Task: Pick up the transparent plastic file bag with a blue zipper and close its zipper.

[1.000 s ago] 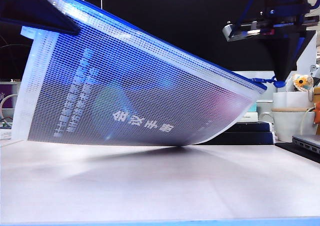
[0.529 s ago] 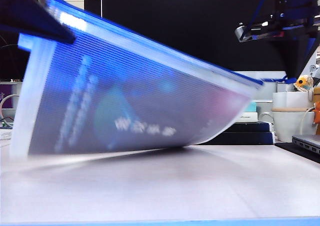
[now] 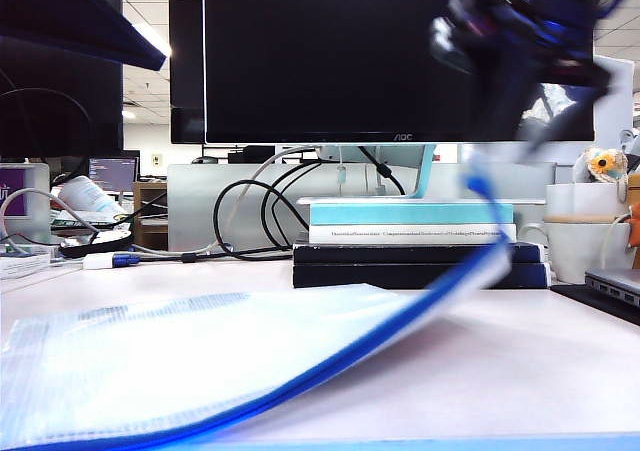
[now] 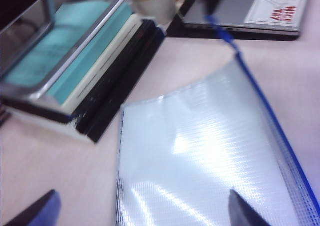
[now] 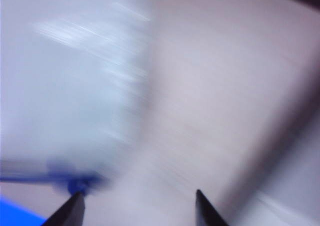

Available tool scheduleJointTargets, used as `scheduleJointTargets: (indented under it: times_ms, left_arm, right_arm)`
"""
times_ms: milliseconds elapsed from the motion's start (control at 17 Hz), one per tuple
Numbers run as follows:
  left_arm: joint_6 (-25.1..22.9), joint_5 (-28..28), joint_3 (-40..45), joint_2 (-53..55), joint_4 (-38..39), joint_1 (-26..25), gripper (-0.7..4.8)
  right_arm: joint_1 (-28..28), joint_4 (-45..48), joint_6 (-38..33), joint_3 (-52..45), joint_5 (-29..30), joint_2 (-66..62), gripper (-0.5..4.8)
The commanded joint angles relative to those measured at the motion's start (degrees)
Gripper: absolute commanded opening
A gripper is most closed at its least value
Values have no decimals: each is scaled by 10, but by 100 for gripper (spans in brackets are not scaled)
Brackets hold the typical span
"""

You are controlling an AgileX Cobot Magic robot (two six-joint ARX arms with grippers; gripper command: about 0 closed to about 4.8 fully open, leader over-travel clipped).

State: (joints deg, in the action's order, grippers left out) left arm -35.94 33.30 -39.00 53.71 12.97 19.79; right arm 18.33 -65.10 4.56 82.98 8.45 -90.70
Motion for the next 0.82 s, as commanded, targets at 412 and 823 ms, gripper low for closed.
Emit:
scheduleJointTargets:
  times_ms: [412,823]
  left_arm:
    - [22,95,-2,3,-55,1,479]
    - [191,-182,-2,-10,-113,0,479]
  right_arm:
    - [6,-130,47,-2,339,7,283]
    - [15,-31,12,-1,139,38,261]
